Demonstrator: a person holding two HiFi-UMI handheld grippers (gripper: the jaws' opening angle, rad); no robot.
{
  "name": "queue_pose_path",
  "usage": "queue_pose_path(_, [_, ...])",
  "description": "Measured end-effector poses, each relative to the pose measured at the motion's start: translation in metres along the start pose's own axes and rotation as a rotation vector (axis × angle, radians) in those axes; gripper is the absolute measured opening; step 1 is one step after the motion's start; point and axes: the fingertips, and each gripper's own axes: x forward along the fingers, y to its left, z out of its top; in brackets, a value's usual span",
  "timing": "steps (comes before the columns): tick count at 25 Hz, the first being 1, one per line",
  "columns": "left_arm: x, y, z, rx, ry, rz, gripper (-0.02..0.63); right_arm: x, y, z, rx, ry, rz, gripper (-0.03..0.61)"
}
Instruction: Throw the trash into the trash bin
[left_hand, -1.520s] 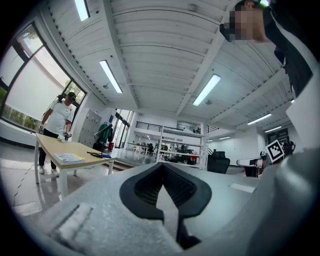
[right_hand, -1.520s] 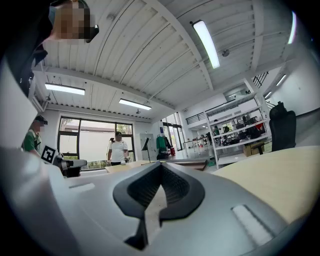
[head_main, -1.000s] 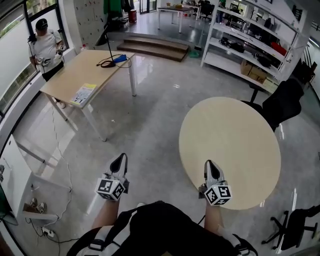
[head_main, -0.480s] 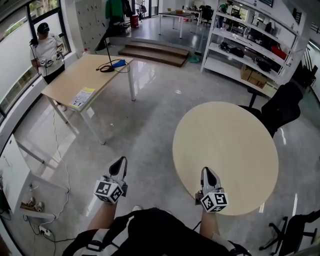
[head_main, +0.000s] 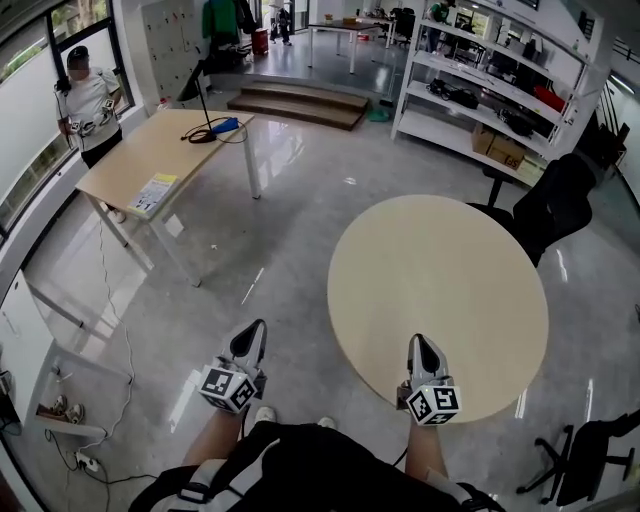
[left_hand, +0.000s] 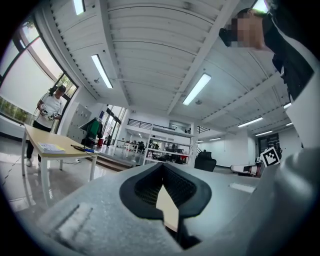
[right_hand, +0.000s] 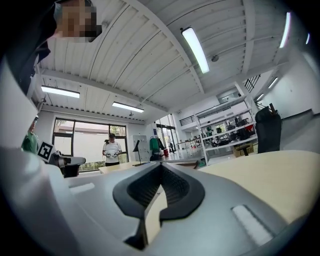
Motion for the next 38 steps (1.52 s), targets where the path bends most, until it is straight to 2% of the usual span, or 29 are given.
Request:
queue_pose_path(7, [0.021,-0.011,0.005,0.010,0.004,-0.124,0.000,-0.047,-0.029,0.006,0.017,-0.027,-0.205,0.002])
queue_pose_path(10, [0.028,-0.012,0.004,-0.004,0.002,-0.182,0.001,-0.069,-0.025,0.009,0.038,-0.049,-0.284,0.002])
queue_pose_path(13, [0.029,-0.011,0.009,0.019,-0.020,-0.234,0.000,-0.089,-0.014,0.012,0.032,-0.072,-0.348,0.002])
queue_pose_path(16, [0.033,-0.009,0.018,0.031,-0.041,-0.294,0.001,-0.114,-0.008,0.018,0.032,-0.105,-0.449,0.002])
queue_pose_path(25, [0.039,-0.022,0.015,0.014,-0.014,-0.494,0.002,-0.183,0.039,0.014,0.019,-0.138,-0.647,0.002])
queue_pose_path(32, [0.027,-0.058,0.003,-0.029,0.012,-0.666,0.000,-0.229,0.081,0.017,-0.014,-0.169,-0.761,0.002])
queue_pose_path(38, [0.013,-0.063,-0.017,-0.042,0.055,-0.766,0.000,-0.267,0.119,-0.013,0.007,-0.163,-0.876,0.002])
